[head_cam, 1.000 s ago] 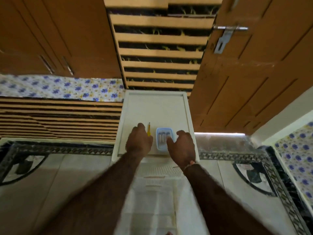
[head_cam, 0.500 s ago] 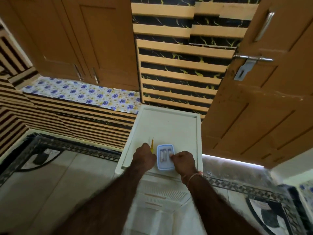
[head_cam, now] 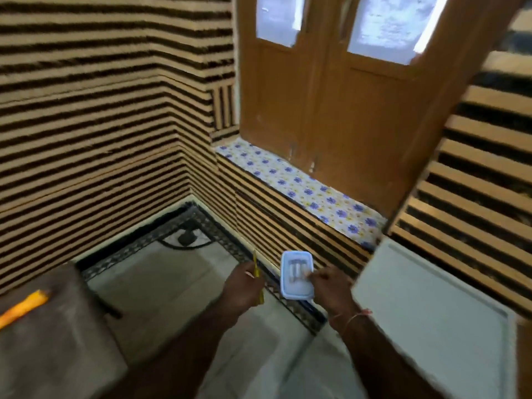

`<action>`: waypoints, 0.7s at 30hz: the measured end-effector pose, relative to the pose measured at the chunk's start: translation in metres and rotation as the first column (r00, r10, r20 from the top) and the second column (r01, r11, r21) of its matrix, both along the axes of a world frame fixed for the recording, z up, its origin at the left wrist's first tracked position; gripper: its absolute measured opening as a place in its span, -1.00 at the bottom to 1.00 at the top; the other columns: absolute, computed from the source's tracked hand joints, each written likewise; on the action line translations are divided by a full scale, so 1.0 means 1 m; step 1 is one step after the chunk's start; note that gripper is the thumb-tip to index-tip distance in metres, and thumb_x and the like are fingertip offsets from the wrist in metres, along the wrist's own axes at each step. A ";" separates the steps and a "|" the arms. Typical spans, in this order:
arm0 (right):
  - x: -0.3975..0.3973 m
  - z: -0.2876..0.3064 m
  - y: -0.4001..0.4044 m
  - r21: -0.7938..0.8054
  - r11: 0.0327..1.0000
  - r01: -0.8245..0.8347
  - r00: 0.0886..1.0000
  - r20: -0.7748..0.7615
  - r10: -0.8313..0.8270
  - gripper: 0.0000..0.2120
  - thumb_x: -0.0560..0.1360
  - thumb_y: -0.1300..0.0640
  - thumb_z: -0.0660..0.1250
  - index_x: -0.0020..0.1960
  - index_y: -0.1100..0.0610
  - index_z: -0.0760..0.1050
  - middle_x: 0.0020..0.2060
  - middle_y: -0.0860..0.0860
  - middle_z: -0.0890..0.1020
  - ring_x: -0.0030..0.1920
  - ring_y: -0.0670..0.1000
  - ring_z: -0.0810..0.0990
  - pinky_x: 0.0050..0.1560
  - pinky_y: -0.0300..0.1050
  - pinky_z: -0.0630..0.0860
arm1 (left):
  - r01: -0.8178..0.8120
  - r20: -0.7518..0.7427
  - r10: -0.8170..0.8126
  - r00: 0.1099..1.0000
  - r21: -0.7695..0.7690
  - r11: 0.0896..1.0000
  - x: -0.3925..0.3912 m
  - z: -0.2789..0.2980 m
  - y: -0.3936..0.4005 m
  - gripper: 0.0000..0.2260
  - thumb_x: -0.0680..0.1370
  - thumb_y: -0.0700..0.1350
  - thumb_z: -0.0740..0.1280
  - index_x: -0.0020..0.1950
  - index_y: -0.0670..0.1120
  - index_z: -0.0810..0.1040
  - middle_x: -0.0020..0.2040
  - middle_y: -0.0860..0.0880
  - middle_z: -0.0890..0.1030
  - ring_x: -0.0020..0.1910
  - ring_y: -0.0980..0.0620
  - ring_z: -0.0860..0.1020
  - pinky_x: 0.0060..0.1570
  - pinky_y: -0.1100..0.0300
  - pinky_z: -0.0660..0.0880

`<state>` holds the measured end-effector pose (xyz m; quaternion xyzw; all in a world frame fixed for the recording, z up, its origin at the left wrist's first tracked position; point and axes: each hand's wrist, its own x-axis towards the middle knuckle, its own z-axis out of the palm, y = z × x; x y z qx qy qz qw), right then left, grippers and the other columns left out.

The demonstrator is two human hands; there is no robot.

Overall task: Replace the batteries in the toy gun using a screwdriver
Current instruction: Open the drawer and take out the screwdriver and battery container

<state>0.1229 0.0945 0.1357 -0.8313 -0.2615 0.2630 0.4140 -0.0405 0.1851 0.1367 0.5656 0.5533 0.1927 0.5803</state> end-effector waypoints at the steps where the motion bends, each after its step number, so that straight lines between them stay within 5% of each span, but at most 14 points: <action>1: -0.013 -0.001 0.019 -0.002 0.999 -0.042 0.999 -0.004 0.042 -0.79 0.40 0.16 0.45 -0.38 0.21 0.59 -0.43 0.13 0.61 -0.33 0.12 0.60 -0.25 0.03 0.53 | -0.069 0.006 0.070 0.998 -0.037 0.997 -0.021 0.001 0.013 -0.87 0.49 -0.22 0.33 0.00 -0.05 0.49 -0.10 -0.21 0.60 -0.16 -0.13 0.60 -0.14 -0.04 0.64; 6: -0.098 -0.002 0.133 -0.046 0.948 -0.314 0.949 -0.002 0.314 -0.82 0.36 0.10 0.46 -0.30 0.23 0.64 -0.43 0.12 0.63 -0.32 0.14 0.62 -0.26 0.08 0.53 | -0.296 0.062 0.301 0.951 -0.086 0.951 -0.133 -0.008 0.077 -0.72 0.38 -0.17 0.36 0.07 -0.15 0.48 -0.11 -0.24 0.58 -0.17 -0.17 0.62 -0.16 -0.14 0.66; 10: -0.178 -0.015 0.212 -0.053 0.845 -0.533 0.846 -0.028 0.532 -0.73 0.36 0.06 0.47 -0.30 0.27 0.58 -0.42 0.19 0.59 -0.38 0.06 0.55 -0.34 0.04 0.48 | -0.483 0.072 0.491 0.868 -0.105 0.870 -0.212 -0.011 0.100 -0.91 0.47 -0.36 0.27 -0.10 -0.21 0.42 -0.29 -0.23 0.50 -0.45 -0.03 0.52 -0.48 0.11 0.52; 14: -0.269 -0.041 0.281 -0.074 0.651 -0.755 0.655 -0.071 0.752 -0.64 0.36 0.11 0.53 -0.48 0.12 0.41 -0.58 -0.06 0.45 -0.45 -0.01 0.45 -0.35 -0.11 0.39 | -0.698 0.066 0.713 0.698 -0.159 0.698 -0.290 -0.032 0.107 -0.92 0.51 -0.39 0.26 -0.02 -0.29 0.44 -0.27 -0.19 0.45 -0.46 0.00 0.47 -0.51 0.22 0.46; 21: -0.394 -0.100 0.354 -0.122 0.198 -0.972 0.214 -0.129 0.968 -0.64 0.35 0.12 0.52 -0.46 0.12 0.39 -0.60 -0.05 0.40 -0.47 -0.02 0.36 -0.36 -0.13 0.35 | -0.931 -0.095 0.949 0.301 -0.243 0.271 -0.362 -0.089 0.092 -0.81 0.38 -0.22 0.34 -0.03 -0.08 0.49 -0.31 -0.16 0.62 -0.42 -0.05 0.55 -0.38 0.12 0.50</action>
